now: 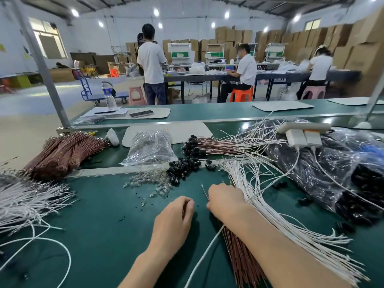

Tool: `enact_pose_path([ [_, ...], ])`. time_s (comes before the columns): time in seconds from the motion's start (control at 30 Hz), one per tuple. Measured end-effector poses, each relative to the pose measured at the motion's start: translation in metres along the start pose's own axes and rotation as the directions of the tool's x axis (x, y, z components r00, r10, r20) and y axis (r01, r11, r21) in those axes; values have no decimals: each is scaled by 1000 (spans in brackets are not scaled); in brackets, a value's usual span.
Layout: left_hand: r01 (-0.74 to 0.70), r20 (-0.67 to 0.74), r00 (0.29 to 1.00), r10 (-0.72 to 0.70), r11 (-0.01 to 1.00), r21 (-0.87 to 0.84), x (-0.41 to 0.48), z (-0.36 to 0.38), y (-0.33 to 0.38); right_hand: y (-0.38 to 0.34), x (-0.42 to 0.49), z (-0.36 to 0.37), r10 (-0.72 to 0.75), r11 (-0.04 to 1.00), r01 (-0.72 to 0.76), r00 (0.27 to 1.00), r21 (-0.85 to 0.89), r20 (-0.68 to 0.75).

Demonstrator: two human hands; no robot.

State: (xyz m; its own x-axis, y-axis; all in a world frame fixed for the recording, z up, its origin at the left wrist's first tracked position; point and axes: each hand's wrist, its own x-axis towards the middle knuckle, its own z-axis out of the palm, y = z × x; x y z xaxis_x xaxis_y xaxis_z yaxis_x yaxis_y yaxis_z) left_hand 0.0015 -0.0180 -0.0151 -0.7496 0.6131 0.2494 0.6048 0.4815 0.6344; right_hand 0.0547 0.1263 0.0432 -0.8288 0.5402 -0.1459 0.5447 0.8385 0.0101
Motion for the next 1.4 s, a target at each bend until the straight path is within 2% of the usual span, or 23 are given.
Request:
enact_pose_path([
  [0.13,55,-46,996,-74,945,-323,4,-3,-8,1,1,0,39,988,-33,999,152,-34],
  [0.23,88,-68,990,-128,903,-421,8,-2,-12,2,1,5,56,985,-52,998,164,-21],
  [0.43,88,-59,990,-131,877,-472,9,-1,-14,4,7,7,83,993,-77,995,94,-60],
  [0.67,91,-51,990,-134,864,-495,9,0,-13,15,14,11,184,971,-156,971,182,-149],
  [0.93,108,-46,987,-153,847,-520,9,-2,-14,15,36,0,129,989,-122,988,82,-84],
  [1.23,117,-39,986,-163,840,-530,10,-3,-13,17,46,0,130,983,-120,990,141,-62],
  [1.4,121,-32,986,-164,833,-540,10,-3,-13,20,49,-2,164,944,-133,983,302,-82],
])
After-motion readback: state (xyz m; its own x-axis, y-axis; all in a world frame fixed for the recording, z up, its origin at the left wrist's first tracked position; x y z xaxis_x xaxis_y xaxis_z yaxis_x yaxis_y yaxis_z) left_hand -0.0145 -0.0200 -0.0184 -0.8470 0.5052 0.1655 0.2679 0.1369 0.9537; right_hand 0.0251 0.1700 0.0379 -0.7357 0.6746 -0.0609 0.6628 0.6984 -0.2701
